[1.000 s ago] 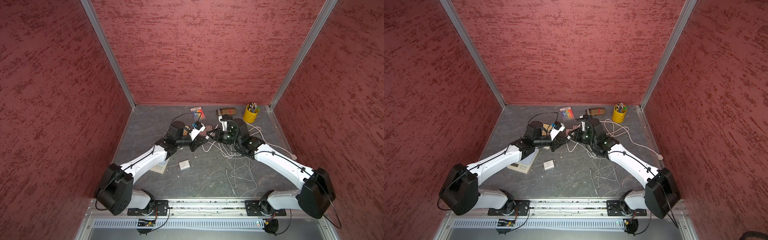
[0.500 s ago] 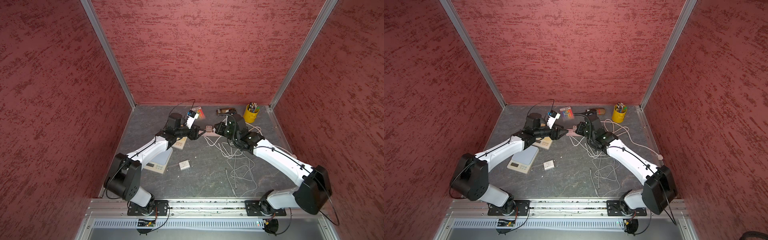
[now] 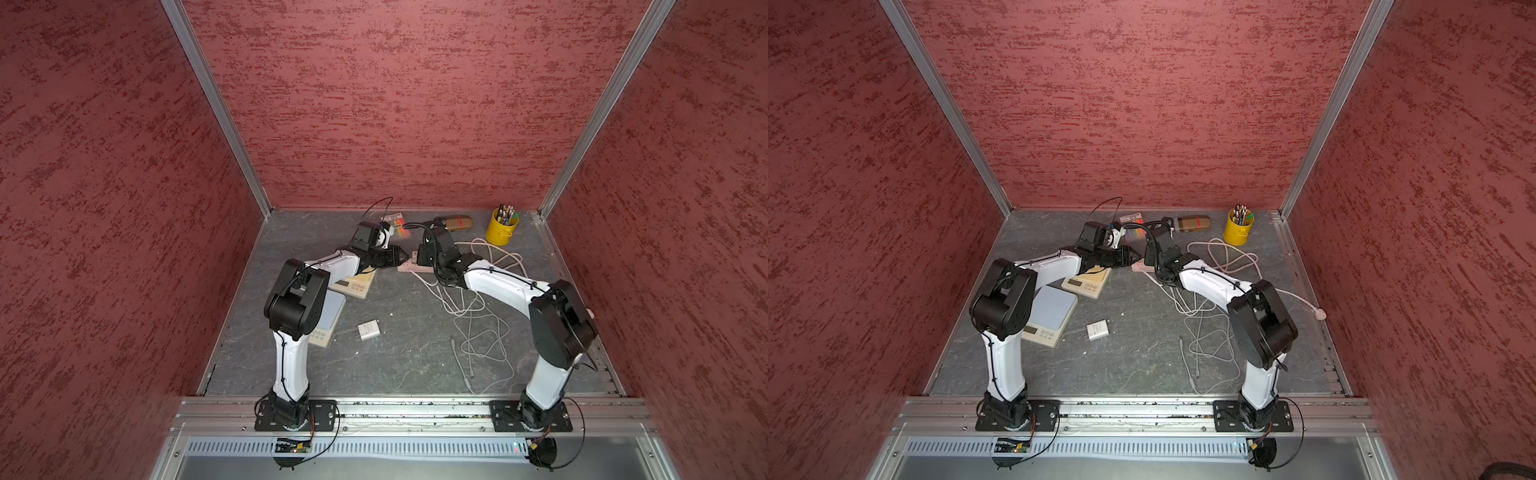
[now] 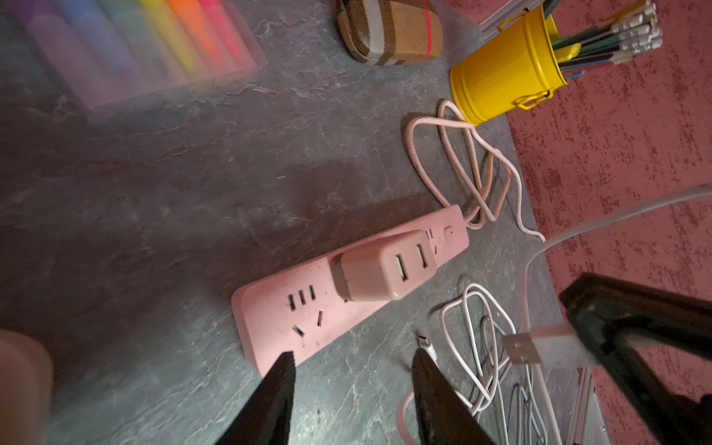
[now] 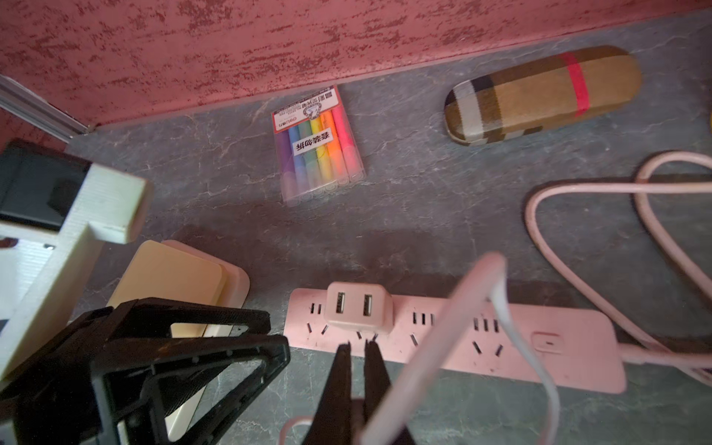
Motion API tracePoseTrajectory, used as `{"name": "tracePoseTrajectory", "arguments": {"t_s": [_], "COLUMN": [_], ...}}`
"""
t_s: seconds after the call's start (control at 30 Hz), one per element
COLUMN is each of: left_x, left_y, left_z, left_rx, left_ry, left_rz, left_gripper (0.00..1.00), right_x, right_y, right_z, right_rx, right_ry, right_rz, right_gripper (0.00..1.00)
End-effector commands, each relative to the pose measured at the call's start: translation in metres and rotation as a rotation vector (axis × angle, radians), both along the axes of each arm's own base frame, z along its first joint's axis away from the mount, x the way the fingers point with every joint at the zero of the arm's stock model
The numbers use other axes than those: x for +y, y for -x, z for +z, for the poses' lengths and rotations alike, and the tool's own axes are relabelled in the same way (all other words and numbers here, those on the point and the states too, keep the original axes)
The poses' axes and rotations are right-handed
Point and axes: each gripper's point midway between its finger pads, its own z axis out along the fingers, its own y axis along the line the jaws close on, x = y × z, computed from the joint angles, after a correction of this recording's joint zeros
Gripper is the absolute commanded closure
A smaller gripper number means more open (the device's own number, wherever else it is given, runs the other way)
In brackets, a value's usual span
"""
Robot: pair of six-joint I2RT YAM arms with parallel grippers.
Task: Charge the electronic scale
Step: Insert the charging cable into the plug.
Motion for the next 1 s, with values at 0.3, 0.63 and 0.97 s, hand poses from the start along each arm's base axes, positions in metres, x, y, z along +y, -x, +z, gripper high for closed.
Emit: {"name": "tracePoseTrajectory", "arguments": {"t_s": [0.3, 0.63, 0.97], "left_x": [0.0, -0.001, -0.006], "left_y": [-0.03, -0.03, -0.027], "left_z": [-0.009, -0.03, -0.042], "left_rx": [0.027, 0.074, 0.09], "left_ry": [0.052, 0.043, 0.013], "left_rz": [0.067, 0.069, 0.058], "left_gripper": [0.53, 0.54, 0.55], "right_x": [0.004, 0.007, 0.001], "right_y": [-0.05, -0.051, -0.051], "right_z": [0.018, 0.0, -0.018], "right_rx": [-0.145, -0.102, -0.079], "right_ry": [-0.001, -0.007, 0.035], "right_rz": [0.005, -0.001, -0.033], "right_gripper": [1.0, 1.0, 1.0]}}
